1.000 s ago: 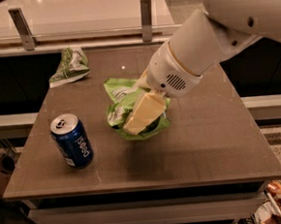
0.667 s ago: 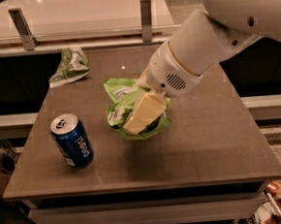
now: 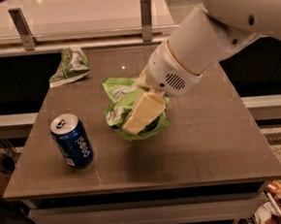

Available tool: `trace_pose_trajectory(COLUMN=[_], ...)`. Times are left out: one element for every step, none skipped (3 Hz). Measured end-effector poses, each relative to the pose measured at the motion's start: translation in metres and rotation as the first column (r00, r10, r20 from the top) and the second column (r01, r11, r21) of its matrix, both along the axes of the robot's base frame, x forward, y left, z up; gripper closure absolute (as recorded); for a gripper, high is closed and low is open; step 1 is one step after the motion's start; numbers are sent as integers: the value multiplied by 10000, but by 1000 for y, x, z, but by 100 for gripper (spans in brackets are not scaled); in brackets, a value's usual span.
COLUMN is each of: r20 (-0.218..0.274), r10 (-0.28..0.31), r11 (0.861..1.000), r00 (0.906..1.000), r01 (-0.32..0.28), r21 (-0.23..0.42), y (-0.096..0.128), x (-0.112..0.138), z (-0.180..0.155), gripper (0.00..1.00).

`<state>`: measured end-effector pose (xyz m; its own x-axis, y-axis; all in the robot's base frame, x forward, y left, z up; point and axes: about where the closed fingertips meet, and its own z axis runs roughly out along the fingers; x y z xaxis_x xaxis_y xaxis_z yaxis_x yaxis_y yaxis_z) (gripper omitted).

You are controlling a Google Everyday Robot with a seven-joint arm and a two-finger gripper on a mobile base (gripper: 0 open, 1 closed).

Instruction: Move green rice chip bag near pepsi can

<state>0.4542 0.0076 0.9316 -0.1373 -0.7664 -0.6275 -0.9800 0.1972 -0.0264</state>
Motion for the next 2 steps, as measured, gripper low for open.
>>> trace_pose_trajectory(r20=[33,64], r10=[23,44], r11=[10000,10000], r00=[10000,10000], r01=[-23,-44], r21=[-12,-23], y=[1,2], x=[-1,-2], z=[1,3], gripper=[13,0])
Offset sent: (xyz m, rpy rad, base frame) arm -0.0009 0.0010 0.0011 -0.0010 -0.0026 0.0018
